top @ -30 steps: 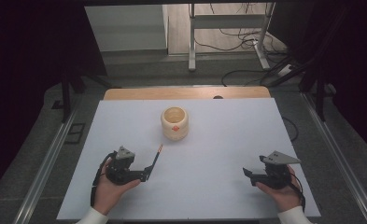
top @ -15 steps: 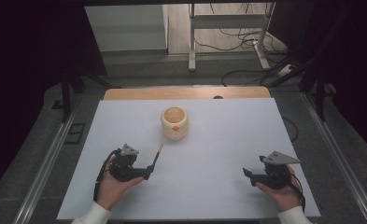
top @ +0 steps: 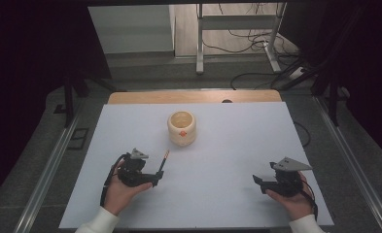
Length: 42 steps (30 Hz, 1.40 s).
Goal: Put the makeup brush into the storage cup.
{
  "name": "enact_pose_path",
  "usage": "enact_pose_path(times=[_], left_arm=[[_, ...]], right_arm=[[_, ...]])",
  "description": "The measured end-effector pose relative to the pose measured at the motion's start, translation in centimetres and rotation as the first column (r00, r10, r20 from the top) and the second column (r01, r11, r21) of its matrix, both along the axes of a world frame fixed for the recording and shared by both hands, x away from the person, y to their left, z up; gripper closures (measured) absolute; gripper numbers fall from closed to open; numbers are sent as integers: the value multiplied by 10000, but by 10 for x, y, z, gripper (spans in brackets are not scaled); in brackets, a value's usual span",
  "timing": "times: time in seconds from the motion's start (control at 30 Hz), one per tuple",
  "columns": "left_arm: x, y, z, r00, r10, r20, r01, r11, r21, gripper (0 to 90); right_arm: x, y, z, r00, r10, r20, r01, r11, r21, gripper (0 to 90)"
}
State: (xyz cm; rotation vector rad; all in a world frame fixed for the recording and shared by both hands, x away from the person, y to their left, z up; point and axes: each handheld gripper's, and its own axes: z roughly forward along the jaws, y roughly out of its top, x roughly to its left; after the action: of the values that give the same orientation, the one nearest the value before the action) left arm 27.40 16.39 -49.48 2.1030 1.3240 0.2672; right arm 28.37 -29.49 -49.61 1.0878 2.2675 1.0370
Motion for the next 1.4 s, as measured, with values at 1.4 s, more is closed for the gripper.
enact_pose_path(times=[1.4], left_arm=[[40, -17, -6, 9944, -306, -1009, 401, 9948, 938, 195]], right_arm=[[1, 0, -1, 9999, -80, -85, 80, 9999, -64, 185]])
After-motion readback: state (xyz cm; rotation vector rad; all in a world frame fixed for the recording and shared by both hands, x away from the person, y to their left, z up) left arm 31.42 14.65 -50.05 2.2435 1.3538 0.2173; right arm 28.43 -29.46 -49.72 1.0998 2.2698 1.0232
